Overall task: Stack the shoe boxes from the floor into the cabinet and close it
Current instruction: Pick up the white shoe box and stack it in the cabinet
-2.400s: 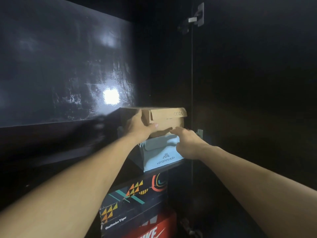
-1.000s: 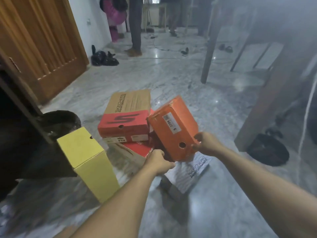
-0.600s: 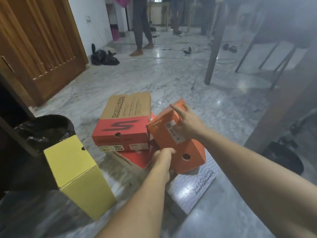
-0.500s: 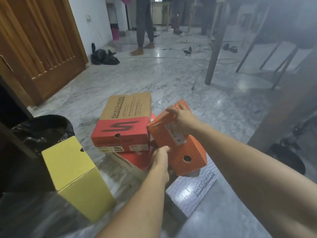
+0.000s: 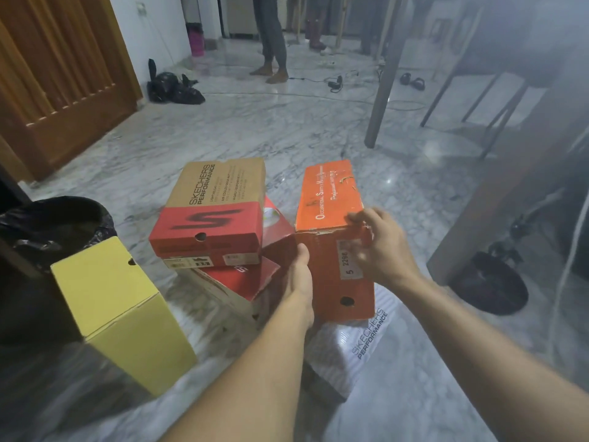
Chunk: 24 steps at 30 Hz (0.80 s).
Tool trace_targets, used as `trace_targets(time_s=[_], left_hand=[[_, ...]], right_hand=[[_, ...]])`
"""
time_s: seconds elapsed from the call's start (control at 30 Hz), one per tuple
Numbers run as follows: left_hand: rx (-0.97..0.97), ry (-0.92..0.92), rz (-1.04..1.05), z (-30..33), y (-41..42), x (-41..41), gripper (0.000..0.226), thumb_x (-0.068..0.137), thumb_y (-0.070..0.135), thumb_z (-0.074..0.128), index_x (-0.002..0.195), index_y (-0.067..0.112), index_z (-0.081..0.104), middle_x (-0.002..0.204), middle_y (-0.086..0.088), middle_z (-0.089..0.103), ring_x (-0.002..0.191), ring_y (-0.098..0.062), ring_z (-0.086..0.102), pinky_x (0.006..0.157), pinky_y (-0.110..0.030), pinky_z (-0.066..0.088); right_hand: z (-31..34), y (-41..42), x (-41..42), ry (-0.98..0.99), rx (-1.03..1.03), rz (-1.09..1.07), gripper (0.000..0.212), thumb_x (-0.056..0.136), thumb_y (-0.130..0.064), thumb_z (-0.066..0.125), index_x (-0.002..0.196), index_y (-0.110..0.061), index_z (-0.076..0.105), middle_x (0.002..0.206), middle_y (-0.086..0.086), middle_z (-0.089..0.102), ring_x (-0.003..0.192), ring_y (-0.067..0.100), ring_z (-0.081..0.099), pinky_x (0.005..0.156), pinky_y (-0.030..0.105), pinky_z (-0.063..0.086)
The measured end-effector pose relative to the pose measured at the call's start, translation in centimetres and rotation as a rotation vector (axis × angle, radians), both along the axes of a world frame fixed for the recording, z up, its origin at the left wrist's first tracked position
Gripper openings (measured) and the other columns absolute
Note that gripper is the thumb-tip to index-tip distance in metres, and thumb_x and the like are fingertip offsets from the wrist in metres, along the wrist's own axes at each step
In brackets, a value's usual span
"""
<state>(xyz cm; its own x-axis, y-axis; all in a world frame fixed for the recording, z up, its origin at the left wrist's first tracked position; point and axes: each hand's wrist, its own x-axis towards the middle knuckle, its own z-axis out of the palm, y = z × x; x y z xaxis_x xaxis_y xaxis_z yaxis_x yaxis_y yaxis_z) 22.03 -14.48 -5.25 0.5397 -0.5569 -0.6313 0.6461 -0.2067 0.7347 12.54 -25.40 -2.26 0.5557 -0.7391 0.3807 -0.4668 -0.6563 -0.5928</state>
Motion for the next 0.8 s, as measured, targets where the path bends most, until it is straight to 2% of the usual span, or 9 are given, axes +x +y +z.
trace_targets(time_s=[0.1,0.27,0.4,0.43,0.5,0.53,0.6,0.7,0.8], left_hand=[[-0.014,-0.092,0.029,1.1,0.6,-2.2,0.074,0.082,0.073,0.047,0.135,0.022,0.054,0.143,0.003,0.047,0.131,-0.023,0.046,0.111,-0.046,0.035],[-0.089,-0.381,-0.035,1.8,0.9,-4.6,0.029,0.090,0.049,0.059,0.088,0.023,0.072,0.090,0.006,0.064,0.085,-0.010,0.059,0.074,-0.015,0.046],[-0.010,-0.646,-0.179,1.2,0.9,-5.6,0.019,0.052,0.065,0.066,0.064,0.051,0.071,0.099,0.014,0.073,0.106,-0.007,0.062,0.103,-0.037,0.043],[0.039,-0.679,-0.196,1.0,0.9,-6.0,0.032,0.044,0.070,0.063,0.071,0.054,0.070,0.113,0.011,0.069,0.119,-0.010,0.055,0.107,-0.041,0.038],[0.163,-0.644,-0.311,0.6,1.2,-6.5,0.087,0.039,0.069,0.065,0.123,0.049,0.056,0.152,-0.001,0.037,0.144,-0.022,0.023,0.116,-0.050,0.023],[0.226,-0.580,-0.358,0.5,1.3,-6.6,0.114,0.041,0.065,0.070,0.145,0.042,0.031,0.161,-0.007,0.011,0.148,-0.030,0.008,0.117,-0.052,0.016],[0.354,-0.443,-0.417,-0.6,1.6,-6.5,0.140,0.041,0.059,0.074,0.150,0.038,-0.012,0.159,-0.009,-0.021,0.148,-0.036,-0.003,0.117,-0.056,0.011],[0.329,-0.320,-0.378,-2.5,2.4,-5.9,0.132,0.049,0.044,0.077,0.153,0.028,-0.003,0.159,-0.005,0.022,0.138,-0.033,0.036,0.110,-0.046,0.032],[0.293,-0.301,-0.290,-3.4,3.0,-5.4,0.077,0.072,0.021,0.070,0.142,0.020,0.035,0.113,0.001,0.062,0.112,-0.029,0.057,0.091,-0.041,0.051]], right_hand=[[-0.5,1.2,-3.7,-0.202,0.069,-0.048,0.043,0.070,-0.007,0.082,0.107,-0.023,0.066,0.113,0.000,0.061,0.097,-0.002,0.058,0.085,0.002,0.036],[-2.1,4.9,-10.2,-0.557,0.352,-0.209,0.047,0.071,0.002,0.082,0.102,-0.027,0.060,0.118,0.003,0.062,0.105,0.009,0.065,0.090,0.023,0.053],[-5.2,8.7,-13.9,-0.695,0.524,-0.364,0.040,0.079,0.009,0.070,0.097,-0.023,0.054,0.102,0.010,0.063,0.088,0.034,0.068,0.068,0.047,0.060],[-5.6,9.7,-14.3,-0.754,0.593,-0.387,0.031,0.084,0.008,0.065,0.098,-0.017,0.052,0.102,0.014,0.061,0.085,0.034,0.067,0.064,0.045,0.061],[-6.0,11.5,-14.7,-0.825,0.736,-0.469,0.008,0.094,-0.005,0.055,0.092,-0.011,0.050,0.098,0.015,0.056,0.078,0.024,0.063,0.057,0.040,0.060],[-6.3,12.1,-14.8,-0.814,0.800,-0.521,0.011,0.098,-0.016,0.052,0.088,-0.011,0.050,0.093,0.013,0.056,0.074,0.021,0.061,0.055,0.039,0.058],[-7.6,12.7,-15.3,-0.739,0.978,-0.598,0.031,0.098,-0.038,0.048,0.085,-0.010,0.054,0.085,0.011,0.056,0.073,0.022,0.059,0.059,0.040,0.056],[-8.8,13.2,-16.1,-0.685,1.332,-0.559,0.045,0.090,-0.053,0.050,0.096,-0.009,0.059,0.094,0.016,0.062,0.089,0.034,0.063,0.073,0.054,0.055],[-9.7,13.1,-16.6,-0.703,1.509,-0.458,0.043,0.088,-0.052,0.051,0.106,-0.015,0.061,0.104,0.021,0.067,0.099,0.042,0.064,0.074,0.054,0.055]])
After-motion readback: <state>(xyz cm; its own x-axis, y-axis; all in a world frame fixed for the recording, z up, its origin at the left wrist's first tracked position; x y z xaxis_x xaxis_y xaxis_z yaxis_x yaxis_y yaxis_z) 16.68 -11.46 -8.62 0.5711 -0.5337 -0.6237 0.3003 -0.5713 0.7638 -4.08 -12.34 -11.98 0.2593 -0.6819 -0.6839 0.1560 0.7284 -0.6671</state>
